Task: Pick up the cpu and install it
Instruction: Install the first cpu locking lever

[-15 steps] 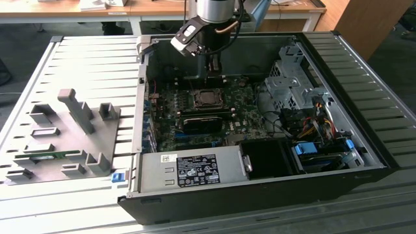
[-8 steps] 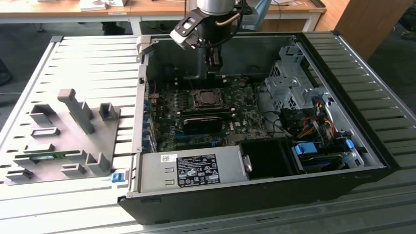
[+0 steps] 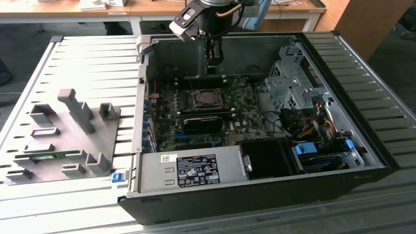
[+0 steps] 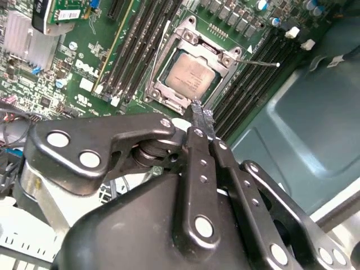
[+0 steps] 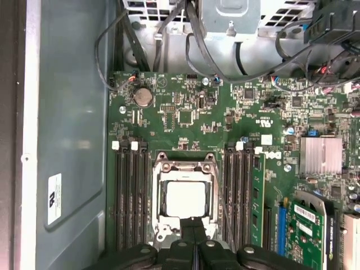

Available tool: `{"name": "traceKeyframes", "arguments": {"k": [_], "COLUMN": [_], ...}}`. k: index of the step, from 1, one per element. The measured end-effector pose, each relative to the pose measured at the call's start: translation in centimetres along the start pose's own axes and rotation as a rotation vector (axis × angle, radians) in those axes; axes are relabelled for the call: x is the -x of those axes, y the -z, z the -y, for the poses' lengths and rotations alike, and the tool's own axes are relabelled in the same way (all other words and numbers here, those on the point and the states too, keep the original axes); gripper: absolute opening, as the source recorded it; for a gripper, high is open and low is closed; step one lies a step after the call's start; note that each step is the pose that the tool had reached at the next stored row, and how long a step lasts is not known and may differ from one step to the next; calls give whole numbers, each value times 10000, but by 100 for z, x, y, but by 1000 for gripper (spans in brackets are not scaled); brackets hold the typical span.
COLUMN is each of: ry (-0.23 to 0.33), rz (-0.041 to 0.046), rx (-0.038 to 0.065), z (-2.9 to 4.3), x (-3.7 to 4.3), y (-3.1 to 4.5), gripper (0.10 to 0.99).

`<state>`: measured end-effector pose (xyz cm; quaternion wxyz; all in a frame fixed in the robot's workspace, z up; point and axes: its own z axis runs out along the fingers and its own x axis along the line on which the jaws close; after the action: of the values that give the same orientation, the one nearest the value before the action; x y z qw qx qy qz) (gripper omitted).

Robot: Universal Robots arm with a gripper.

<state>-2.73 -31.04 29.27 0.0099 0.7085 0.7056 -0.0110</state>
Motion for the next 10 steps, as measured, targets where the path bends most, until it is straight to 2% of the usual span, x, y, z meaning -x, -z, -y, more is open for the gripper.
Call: {"name": "traceKeyframes", "arguments": {"k": [7,10], "ry": [23,270], "rz": [3,3], "rx": [0,7], "z": [0,0], "x": [1,0], "y": [0,-1], "gripper": [106,106]}}
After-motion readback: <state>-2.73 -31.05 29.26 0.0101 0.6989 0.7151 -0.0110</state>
